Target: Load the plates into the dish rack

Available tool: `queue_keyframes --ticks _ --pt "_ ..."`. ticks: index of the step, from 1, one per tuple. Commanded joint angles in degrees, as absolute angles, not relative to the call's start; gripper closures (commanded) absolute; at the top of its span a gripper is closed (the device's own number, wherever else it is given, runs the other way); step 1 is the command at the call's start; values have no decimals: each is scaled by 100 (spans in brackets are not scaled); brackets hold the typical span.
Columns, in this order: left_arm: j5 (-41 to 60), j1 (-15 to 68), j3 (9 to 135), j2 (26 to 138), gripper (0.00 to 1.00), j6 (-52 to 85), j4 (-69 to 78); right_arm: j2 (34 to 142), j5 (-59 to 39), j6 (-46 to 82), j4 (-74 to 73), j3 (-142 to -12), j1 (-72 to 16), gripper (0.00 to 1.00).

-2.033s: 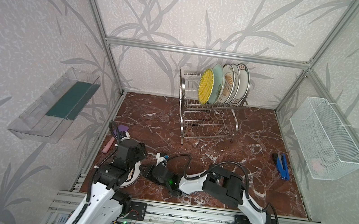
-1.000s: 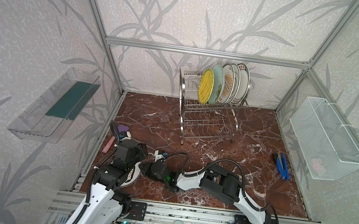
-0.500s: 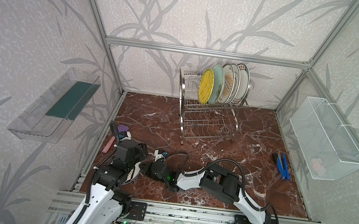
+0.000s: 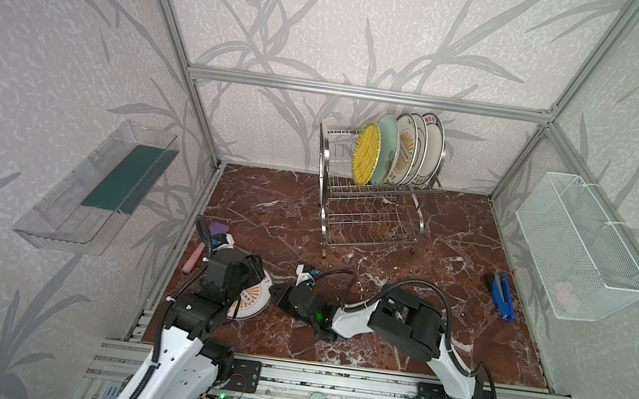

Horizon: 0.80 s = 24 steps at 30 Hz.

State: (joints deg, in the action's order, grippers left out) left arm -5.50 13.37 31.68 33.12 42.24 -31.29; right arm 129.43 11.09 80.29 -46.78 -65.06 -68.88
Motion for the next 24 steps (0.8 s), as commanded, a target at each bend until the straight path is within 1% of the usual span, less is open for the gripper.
queue_keyframes --ticks 1,8,12,19,24 --pt "-532 1300 3173 3259 42 4314 -3059 12966 1466 7900 -4424 -5990 -6759 92" --pt "-516 1301 3138 3261 41 4331 -3006 12812 1600 7938 -4604 -5559 -6656 92" --pt "-512 1301 3128 3238 41 4316 -3010 12849 1528 7927 -4622 -5623 -6656 89" --pt "-544 1300 3113 3226 41 4298 -3021 12886 1468 7928 -4597 -5711 -6653 88" --pt "-527 1299 3103 3218 41 4298 -3011 12968 1386 7963 -4562 -5789 -6655 84"
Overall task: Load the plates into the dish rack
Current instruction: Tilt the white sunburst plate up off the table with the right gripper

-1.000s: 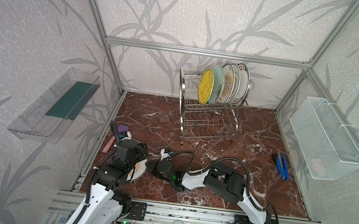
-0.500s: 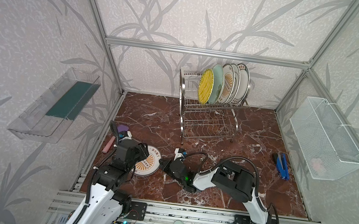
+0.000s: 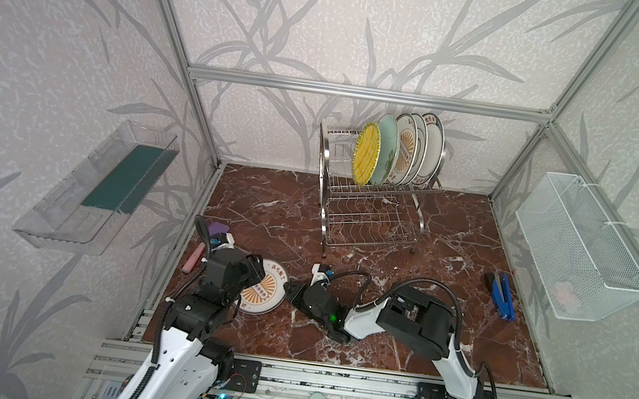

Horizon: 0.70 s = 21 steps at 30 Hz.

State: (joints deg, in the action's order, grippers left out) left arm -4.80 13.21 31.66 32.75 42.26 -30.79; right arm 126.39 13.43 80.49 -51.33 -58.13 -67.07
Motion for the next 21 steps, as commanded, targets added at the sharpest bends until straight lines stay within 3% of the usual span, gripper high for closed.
queue_keyframes --ticks 1,16,21 --pt "-527 1300 3103 3215 41 4298 -3017 12986 1372 7971 -4554 -5809 -6661 84" --pt "-567 1301 3129 3212 41 4237 -3028 13283 1156 8112 -4388 -6080 -6654 82" --pt "-554 1296 3129 3227 41 4228 -3006 13236 922 7860 -3561 -6309 -6628 82"
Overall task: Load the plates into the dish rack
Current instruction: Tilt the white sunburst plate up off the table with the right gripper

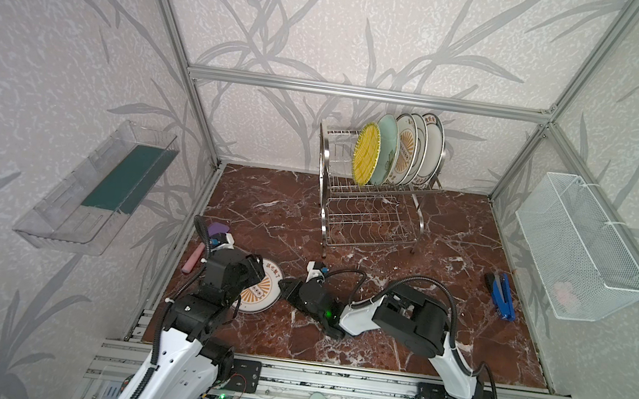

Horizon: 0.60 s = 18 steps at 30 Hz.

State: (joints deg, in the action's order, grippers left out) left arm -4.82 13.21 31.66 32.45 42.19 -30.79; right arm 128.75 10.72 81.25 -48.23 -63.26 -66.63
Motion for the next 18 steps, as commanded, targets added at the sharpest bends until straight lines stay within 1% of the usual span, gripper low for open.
queue_keyframes --ticks 1,9,14,18 --pt "-554 1297 3129 3226 41 4228 -3006 13220 891 7796 -3476 -6334 -6627 82" --pt "-557 1301 3118 3232 41 4211 -2988 13279 626 7669 -3213 -6473 -6569 81" --pt "-562 1298 3136 3203 41 4202 -3024 13305 537 7638 -3144 -6550 -6553 83" --pt "-555 1294 3103 3181 42 4214 -3035 13304 530 7638 -3120 -6537 -6524 88"
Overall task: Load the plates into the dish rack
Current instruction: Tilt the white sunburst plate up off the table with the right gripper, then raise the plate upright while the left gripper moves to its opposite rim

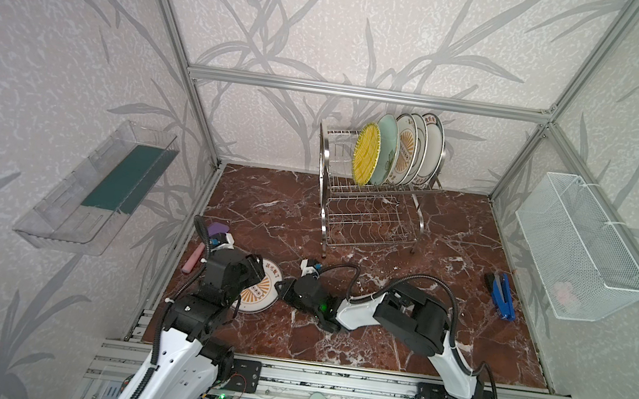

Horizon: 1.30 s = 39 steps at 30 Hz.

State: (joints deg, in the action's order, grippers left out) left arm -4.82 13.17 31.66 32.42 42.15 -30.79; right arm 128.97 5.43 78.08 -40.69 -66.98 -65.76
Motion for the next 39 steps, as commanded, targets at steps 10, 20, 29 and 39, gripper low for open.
queue_keyframes --ticks 10,20,29,39 --pt "-368 1295 3302 3152 42 4039 -3166 13212 518 7646 -3379 -6321 -6417 95" --pt "39 1301 3810 3465 43 3888 -3286 12609 611 7480 -4462 -5577 -6152 100" --pt "380 1300 3963 3418 43 3933 -2762 11774 237 6946 -4912 -4896 -5660 100" --pt "702 1303 4082 3631 43 3759 -2581 10866 -385 6329 -4770 -4395 -5571 100"
